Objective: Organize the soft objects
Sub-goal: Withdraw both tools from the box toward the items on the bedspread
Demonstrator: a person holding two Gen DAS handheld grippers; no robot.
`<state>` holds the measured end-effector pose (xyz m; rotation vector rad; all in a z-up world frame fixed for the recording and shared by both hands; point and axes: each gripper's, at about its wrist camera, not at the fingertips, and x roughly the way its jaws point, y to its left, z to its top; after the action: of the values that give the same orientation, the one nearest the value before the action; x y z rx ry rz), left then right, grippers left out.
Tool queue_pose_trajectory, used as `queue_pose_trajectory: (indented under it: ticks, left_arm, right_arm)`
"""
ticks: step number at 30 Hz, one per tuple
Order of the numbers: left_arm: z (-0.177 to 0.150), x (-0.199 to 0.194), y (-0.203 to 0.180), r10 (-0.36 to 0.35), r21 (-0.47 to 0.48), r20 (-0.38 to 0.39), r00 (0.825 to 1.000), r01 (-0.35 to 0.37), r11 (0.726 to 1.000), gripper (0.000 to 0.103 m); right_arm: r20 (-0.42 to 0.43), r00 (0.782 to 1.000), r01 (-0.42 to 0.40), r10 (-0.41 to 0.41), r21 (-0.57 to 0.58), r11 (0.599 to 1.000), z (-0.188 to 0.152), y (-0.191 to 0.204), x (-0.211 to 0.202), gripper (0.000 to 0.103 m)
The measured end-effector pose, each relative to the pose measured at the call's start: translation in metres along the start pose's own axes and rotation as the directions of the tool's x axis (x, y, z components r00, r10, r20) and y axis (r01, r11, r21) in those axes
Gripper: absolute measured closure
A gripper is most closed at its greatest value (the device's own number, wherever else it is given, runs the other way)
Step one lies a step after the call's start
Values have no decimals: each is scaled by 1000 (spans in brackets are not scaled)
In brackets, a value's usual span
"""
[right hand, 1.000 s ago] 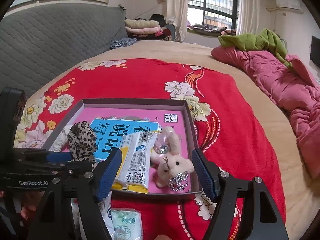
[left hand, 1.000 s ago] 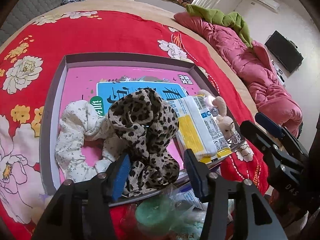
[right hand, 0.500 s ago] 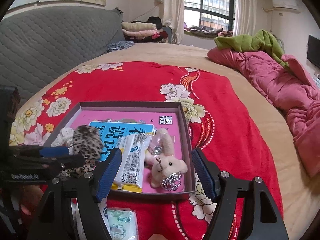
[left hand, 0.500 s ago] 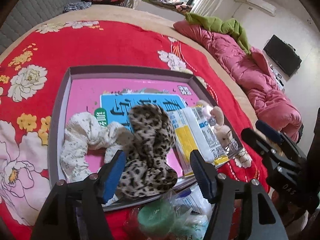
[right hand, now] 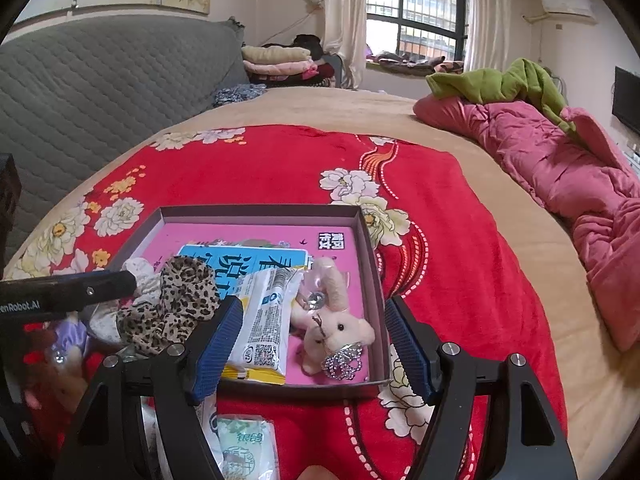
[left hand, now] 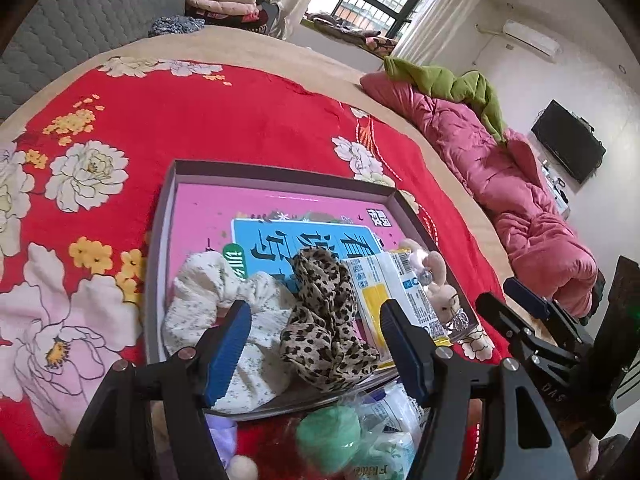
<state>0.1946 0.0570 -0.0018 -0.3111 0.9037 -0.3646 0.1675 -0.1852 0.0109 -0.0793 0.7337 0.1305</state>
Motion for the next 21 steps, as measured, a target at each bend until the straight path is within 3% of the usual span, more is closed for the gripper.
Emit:
queue_pose_trajectory:
  ticks: [13, 21]
  left_arm:
    - [-4, -38, 12, 39, -51, 118, 992, -34, 998, 36]
    - [-13, -54, 4, 75, -43, 142, 987, -69, 997, 36]
  right_arm:
    - [33, 999, -12, 12, 4, 1000, -3, -2, -16, 28]
    - [69, 997, -22, 21, 25, 999, -3, -13, -35, 28]
